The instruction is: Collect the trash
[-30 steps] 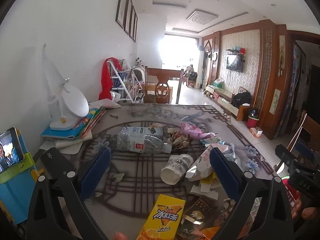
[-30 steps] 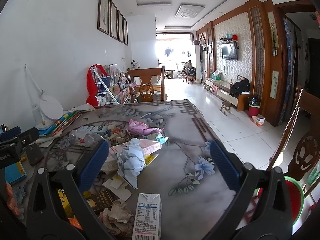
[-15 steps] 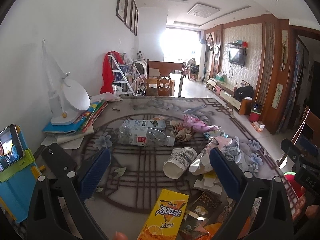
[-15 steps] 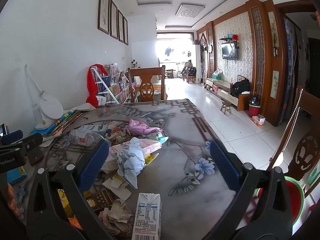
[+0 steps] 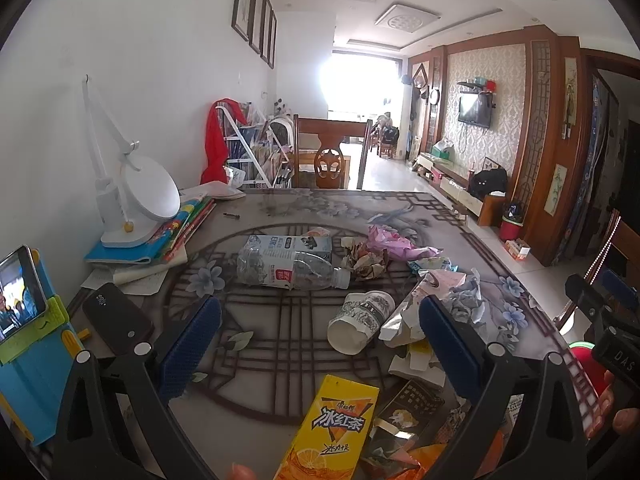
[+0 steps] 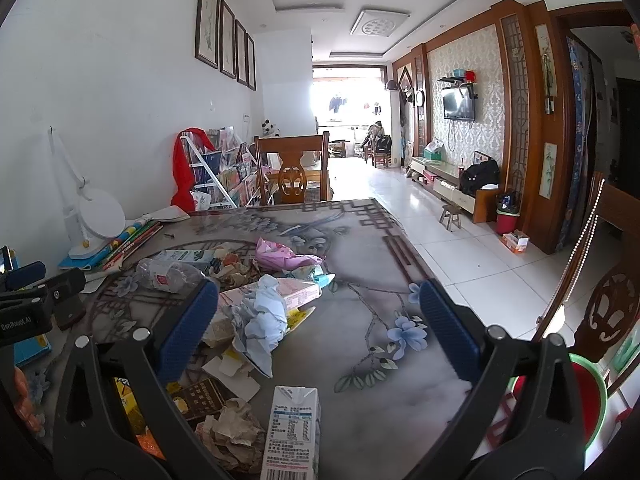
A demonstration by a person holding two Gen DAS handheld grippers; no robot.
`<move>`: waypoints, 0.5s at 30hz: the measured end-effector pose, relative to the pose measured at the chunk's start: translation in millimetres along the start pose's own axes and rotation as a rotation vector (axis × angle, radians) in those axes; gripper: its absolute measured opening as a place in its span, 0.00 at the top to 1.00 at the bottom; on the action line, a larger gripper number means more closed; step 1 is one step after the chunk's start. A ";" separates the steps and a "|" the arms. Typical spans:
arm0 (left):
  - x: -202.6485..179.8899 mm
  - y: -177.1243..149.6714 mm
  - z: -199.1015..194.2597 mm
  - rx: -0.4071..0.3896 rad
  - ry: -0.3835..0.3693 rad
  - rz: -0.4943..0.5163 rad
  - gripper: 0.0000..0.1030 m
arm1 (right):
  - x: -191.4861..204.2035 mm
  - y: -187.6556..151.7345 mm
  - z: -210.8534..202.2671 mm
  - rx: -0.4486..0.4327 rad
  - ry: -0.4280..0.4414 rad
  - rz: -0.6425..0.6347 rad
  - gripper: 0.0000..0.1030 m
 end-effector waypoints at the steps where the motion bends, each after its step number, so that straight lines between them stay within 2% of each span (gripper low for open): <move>1: 0.0 -0.6 0.3 0.001 0.000 -0.001 0.08 | 0.6 -0.2 0.3 0.000 0.000 -0.001 0.03; 15: 0.8 -1.8 1.4 0.004 -0.001 -0.002 0.08 | 0.6 -0.5 0.4 0.001 0.000 -0.004 0.03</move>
Point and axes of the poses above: each gripper's, at about its wrist camera, not at the fingertips, and z roughly the way its jaws point, x to its left, y to its top, the point moved 3 cm from there along z, roughly the way its jaws point, and after that the axes turned 8 degrees about -y, right-handed, at the moved point
